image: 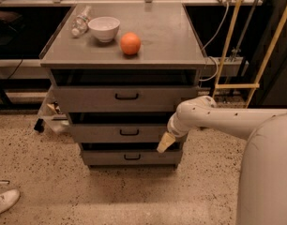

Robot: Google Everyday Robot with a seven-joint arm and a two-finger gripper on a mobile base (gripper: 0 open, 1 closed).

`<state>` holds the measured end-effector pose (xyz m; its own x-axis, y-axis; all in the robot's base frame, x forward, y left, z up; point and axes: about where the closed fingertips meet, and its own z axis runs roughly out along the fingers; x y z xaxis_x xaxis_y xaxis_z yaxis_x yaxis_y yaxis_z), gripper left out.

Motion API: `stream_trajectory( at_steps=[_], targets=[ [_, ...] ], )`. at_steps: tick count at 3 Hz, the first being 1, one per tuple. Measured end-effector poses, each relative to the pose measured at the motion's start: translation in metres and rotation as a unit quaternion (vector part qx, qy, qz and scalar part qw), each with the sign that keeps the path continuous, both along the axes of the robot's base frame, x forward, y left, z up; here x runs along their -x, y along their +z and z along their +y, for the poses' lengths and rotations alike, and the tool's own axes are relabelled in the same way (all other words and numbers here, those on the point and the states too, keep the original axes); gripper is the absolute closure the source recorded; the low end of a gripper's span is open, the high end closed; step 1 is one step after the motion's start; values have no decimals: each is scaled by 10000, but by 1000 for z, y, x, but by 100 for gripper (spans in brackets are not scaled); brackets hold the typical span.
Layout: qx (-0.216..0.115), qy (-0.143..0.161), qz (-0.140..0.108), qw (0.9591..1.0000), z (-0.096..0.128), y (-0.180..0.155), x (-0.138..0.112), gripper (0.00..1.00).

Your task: Open middle drawer

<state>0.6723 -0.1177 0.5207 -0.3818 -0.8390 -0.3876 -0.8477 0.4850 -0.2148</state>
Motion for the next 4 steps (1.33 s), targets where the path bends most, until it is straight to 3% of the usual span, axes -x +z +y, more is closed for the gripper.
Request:
stream_trajectory(
  at_steps=[1, 2, 3, 4],
  targets=[
    [0, -1, 0, 10000, 0, 0, 0, 0],
    [108, -132, 42, 9998, -9, -23, -14, 0],
    [269, -337, -107, 9990, -22, -53, -39, 0],
    [338, -562, -456, 9968, -34, -75, -72, 0]
  ],
)
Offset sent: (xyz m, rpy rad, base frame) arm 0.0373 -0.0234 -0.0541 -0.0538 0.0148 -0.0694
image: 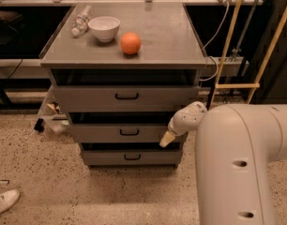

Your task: Open middle drawer

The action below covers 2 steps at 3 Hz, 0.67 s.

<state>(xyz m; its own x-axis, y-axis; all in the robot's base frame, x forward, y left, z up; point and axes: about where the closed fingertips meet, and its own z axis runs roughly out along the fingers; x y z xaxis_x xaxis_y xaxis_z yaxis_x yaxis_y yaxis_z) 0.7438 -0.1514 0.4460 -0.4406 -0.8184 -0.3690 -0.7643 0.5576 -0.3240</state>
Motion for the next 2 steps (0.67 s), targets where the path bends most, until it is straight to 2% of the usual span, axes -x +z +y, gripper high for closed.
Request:
stream_trajectory(
  at_steps=[1, 2],
  targets=[
    [-27, -38, -26, 10000, -1, -1, -1, 0],
    [-226, -15, -32, 9997, 3, -11, 0, 0]
  ],
)
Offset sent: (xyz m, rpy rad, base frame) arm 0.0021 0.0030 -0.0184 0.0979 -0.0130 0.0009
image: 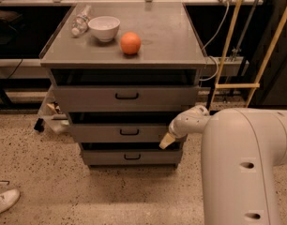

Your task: Open middle drawer

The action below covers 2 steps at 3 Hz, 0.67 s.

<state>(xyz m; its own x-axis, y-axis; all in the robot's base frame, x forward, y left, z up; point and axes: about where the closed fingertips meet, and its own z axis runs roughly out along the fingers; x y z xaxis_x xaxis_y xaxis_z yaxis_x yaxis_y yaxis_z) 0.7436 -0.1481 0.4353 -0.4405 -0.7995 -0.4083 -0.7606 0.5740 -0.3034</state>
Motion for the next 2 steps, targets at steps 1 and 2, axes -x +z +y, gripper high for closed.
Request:
stream_trajectory(
  at_steps=[1, 2],
  targets=[
    [-185, 190, -63, 9996, 19, -20, -2, 0],
    [-288, 422, -167, 9986, 47, -43, -18, 0]
  ],
)
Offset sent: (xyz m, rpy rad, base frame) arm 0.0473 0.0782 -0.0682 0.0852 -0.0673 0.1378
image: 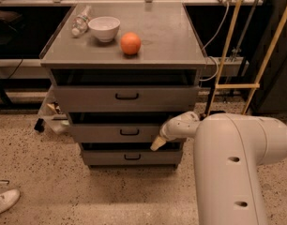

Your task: Open middle drawer

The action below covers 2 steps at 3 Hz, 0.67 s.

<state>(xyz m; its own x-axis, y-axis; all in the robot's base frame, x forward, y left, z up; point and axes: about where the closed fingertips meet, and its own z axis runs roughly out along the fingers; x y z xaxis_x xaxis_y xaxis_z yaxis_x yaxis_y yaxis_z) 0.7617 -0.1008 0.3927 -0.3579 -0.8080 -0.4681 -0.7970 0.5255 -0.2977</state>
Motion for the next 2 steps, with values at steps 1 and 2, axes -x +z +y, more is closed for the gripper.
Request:
stream_trajectory(
  at_steps=[1, 2],
  targets=[
    [0, 0, 0, 10000, 0, 0, 0, 0],
    [0, 0, 0, 10000, 0, 0, 0, 19]
  ],
)
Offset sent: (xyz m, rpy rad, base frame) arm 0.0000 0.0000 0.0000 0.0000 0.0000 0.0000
